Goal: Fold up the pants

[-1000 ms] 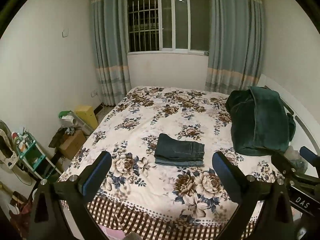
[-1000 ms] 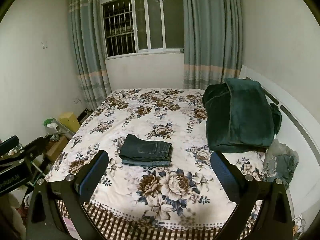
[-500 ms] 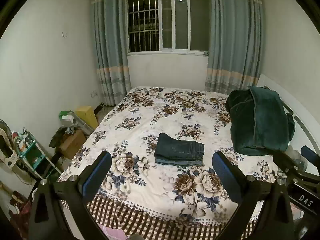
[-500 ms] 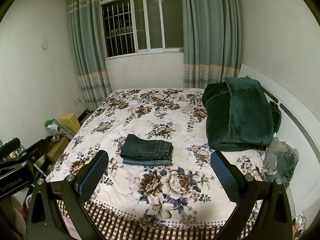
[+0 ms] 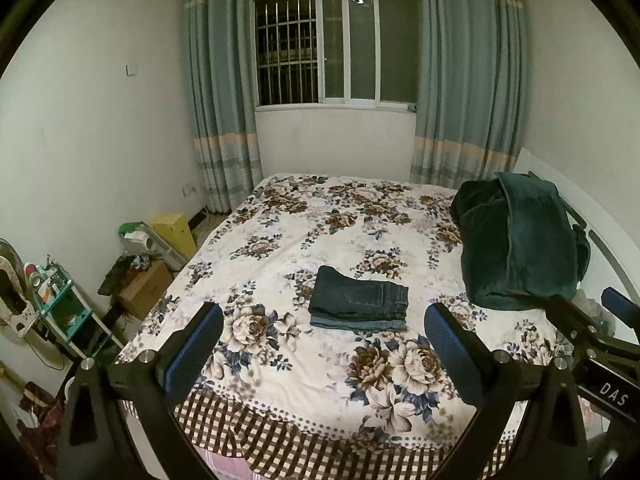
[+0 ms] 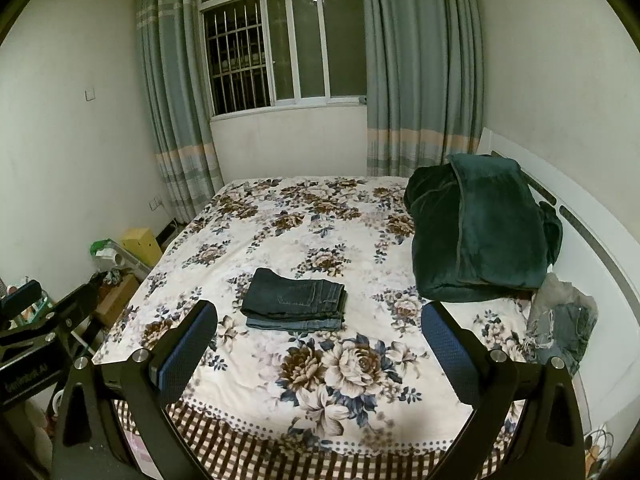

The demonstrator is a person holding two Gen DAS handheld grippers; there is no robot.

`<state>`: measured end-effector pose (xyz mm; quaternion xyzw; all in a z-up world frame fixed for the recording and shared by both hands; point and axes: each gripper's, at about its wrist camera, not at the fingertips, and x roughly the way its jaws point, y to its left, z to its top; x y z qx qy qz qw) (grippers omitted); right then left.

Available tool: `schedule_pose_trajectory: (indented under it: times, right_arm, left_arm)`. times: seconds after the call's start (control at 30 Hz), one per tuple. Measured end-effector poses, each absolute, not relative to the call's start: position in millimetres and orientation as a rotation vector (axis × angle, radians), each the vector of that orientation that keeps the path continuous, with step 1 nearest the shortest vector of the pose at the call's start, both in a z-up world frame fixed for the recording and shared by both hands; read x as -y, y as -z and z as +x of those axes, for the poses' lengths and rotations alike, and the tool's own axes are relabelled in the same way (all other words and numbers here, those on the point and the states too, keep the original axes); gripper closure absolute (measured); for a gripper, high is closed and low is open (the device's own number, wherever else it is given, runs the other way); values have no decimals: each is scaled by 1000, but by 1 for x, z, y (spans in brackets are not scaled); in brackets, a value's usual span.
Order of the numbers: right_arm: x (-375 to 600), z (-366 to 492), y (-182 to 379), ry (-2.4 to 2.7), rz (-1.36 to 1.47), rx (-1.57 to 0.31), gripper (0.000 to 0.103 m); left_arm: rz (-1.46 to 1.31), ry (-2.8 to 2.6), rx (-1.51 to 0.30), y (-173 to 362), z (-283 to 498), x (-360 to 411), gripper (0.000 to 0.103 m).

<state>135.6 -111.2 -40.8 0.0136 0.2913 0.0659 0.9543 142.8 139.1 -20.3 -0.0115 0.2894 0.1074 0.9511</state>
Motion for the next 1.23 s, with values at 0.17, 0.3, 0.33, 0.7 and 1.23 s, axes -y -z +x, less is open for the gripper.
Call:
schedule_pose_trajectory:
  times: [0.17, 0.3, 0.33, 0.7, 1.23]
  right_arm:
    - [113, 130, 42, -128, 38, -597, 0]
    - [113, 130, 43, -127, 38, -598, 0]
    - [114, 130, 43, -128, 37, -598, 0]
    - [117, 128, 42, -126, 37, -592, 0]
    - [117, 126, 44, -121, 41, -592, 0]
  left_arm:
    - [-22, -217, -594, 21, 143, -137, 0]
    - [-21, -213, -593, 21, 142, -138, 0]
    - [-22, -211, -594, 21, 142, -138, 0]
    - [-24, -214, -598, 23, 141, -140, 0]
    - [-30, -216, -590, 17, 143, -144, 0]
